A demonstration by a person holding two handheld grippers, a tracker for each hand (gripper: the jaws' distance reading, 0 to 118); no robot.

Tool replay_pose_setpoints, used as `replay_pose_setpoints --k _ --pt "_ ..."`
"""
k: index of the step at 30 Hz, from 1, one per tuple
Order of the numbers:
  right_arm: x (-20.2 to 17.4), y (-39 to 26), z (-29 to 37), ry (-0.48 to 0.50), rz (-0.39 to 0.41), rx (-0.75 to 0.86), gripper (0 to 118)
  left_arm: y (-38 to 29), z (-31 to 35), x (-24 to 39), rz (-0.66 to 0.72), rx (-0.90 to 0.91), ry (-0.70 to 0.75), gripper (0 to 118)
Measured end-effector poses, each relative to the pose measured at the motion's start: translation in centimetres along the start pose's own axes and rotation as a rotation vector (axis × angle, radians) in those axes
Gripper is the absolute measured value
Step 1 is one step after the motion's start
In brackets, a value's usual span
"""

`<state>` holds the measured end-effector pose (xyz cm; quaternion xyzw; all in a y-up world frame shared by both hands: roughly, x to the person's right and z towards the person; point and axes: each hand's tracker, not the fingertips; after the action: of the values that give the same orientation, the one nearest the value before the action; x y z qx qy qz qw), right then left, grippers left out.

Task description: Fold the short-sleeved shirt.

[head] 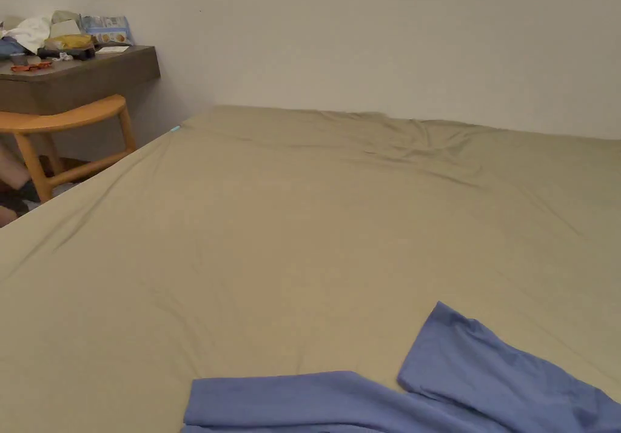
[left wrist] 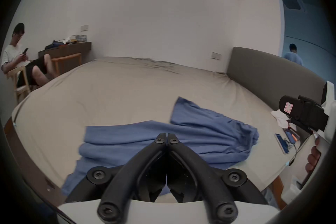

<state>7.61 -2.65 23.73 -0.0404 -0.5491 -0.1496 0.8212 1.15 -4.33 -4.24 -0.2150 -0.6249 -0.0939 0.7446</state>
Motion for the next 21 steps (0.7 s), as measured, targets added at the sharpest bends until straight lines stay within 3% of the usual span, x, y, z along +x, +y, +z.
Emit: replay_pose_setpoints --k 3,9,10,13,14,18,21 --pt "-1.0 -0.4 -0.7 0.036 0.027 -0.032 0 0.1 -0.5 -1.5 -0.050 0.006 0.076 0" --pt "-1.7 -0.1 -1.6 0.041 0.086 -0.047 0 1.8 -6.1 -6.0 0.017 0.001 0.104 0" --pt "-1.5 0.0 -1.7 0.040 0.085 -0.049 0 1.9 -7.6 -7.0 0.029 0.002 0.129 4" --pt "-0.8 0.3 -2.2 0.024 0.070 -0.054 0 2.5 -12.0 -10.6 0.038 -0.062 0.175 92" --pt "-0.5 0.3 -2.3 0.014 0.068 -0.059 0 2.3 -13.4 -11.7 0.033 -0.108 0.188 111" --pt "0.5 0.1 -3.1 -0.031 0.062 -0.083 0 1.8 -17.0 -14.5 -0.010 -0.154 0.221 104" --pt "1.0 -0.2 -3.7 -0.050 0.055 -0.104 0 1.1 -19.5 -15.9 0.020 -0.308 0.225 104"
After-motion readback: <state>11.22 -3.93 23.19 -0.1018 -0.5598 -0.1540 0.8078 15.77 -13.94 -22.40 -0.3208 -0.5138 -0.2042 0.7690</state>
